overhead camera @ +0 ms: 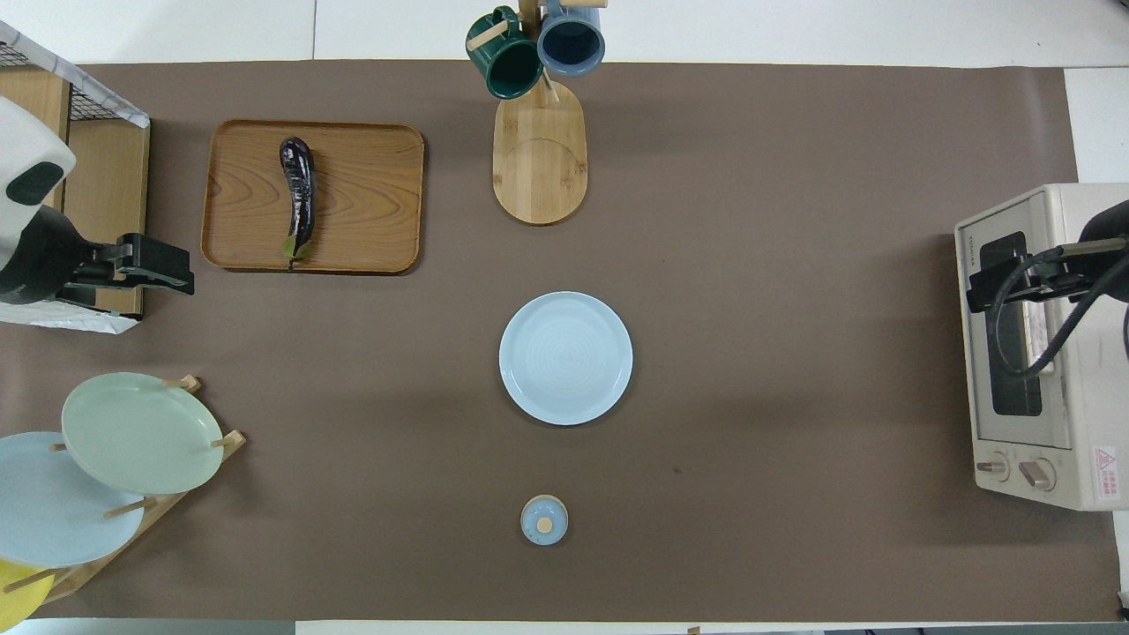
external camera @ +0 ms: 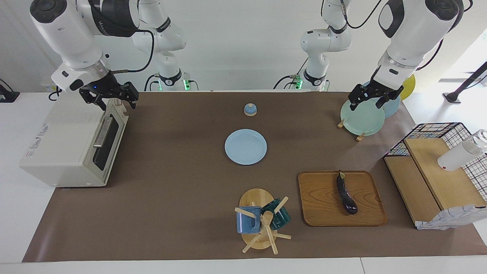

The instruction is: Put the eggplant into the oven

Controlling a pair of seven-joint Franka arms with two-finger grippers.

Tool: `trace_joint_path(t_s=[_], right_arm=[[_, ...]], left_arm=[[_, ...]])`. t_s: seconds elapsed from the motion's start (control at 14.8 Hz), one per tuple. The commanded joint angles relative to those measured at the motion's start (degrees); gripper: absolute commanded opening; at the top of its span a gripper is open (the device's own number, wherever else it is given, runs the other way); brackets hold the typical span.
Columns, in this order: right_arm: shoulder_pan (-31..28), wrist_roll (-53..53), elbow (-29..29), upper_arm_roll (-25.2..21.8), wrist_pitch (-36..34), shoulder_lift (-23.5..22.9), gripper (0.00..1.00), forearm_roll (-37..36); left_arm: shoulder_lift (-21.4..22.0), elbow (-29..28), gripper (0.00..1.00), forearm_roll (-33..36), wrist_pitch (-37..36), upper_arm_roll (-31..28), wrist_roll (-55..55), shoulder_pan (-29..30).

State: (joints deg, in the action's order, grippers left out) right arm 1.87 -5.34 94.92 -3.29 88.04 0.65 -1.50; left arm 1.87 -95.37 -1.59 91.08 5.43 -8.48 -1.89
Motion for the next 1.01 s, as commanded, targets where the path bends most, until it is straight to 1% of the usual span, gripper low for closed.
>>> trace_joint_path(t_s=[0.0,0.27,0.68,0.88,0.95], right_arm=[[-0.56,0.25,1.67,0.22,0.73,1.37,1.0,1.24],[-0.56,0.25,1.67,0.22,0.73,1.37,1.0,1.24],[-0.56,0.25,1.67,0.22,0.82,1.37,1.0,1.24],[-0.56,0.25,1.67,0.22,0.73,1.37,1.0,1.24],[-0.56,0.25,1.67,0.22,0.73,1.37,1.0,1.24]], left_arm=[[1.29,-1.4,1.0,-0.78,1.12,0.2,0.92,0.65],[1.29,-1.4,1.0,-0.78,1.73,0.2,0.93,0.66],[0.59,-1.58,1.0,-0.78,5.78,0.2,0.57,0.74],[-2.83,-1.31,1.0,-0.96,8.84,0.28,0.57,0.48],[-4.93,-0.88,1.0,-0.87,10.07,0.28,0.57,0.39]])
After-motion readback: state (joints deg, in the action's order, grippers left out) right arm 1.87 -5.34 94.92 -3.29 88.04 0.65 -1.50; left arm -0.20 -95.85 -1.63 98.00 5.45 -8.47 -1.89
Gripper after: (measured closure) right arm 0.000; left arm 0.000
